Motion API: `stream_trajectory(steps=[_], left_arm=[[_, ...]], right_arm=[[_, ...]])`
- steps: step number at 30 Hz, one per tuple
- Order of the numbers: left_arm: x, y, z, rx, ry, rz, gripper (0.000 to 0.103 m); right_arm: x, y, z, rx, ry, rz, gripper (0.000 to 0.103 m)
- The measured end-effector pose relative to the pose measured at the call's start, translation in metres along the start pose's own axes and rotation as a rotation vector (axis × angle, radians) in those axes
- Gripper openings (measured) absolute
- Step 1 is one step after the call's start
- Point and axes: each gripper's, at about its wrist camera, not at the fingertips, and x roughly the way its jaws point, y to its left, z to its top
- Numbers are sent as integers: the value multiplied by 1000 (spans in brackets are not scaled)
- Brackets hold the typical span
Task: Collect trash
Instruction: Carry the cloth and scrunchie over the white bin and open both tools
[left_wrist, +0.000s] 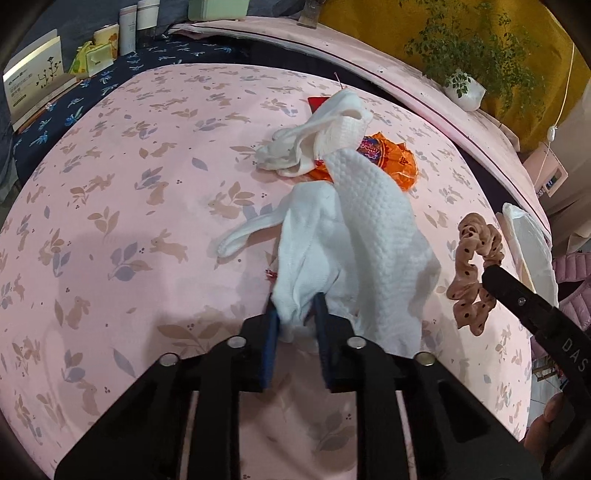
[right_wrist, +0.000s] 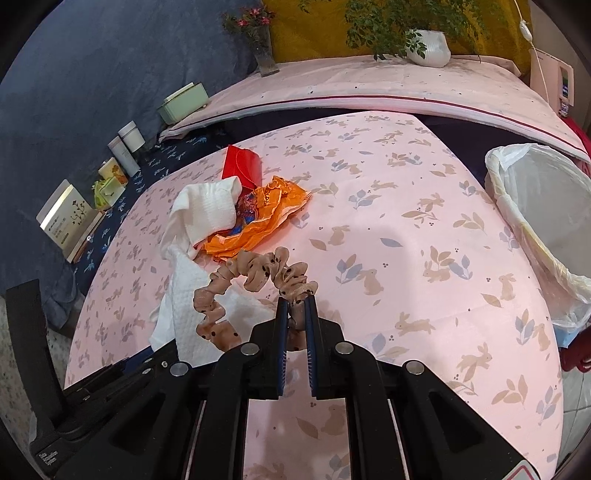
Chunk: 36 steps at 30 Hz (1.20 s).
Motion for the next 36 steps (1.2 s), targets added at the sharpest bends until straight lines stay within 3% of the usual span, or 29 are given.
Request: stream_trajectory(steps=[2, 11, 19, 26, 36], left_arm=[[-5, -1, 2, 1, -19, 4, 10], [-59, -13, 25, 17, -158, 7, 9], [-99, -58, 47, 78, -261, -47, 9], [-99, -125, 57, 174, -261, -126, 9], [-63, -231, 45, 344, -187, -221, 9]], right_arm=[[-2, 2, 0, -4, -3, 6, 9], [-22, 4, 4, -10, -38, 38, 9], [-46, -10, 11, 16, -87, 51, 9], [-67, -46, 20, 70, -135, 23, 9], [-83, -134, 30, 202, -185, -80, 9]])
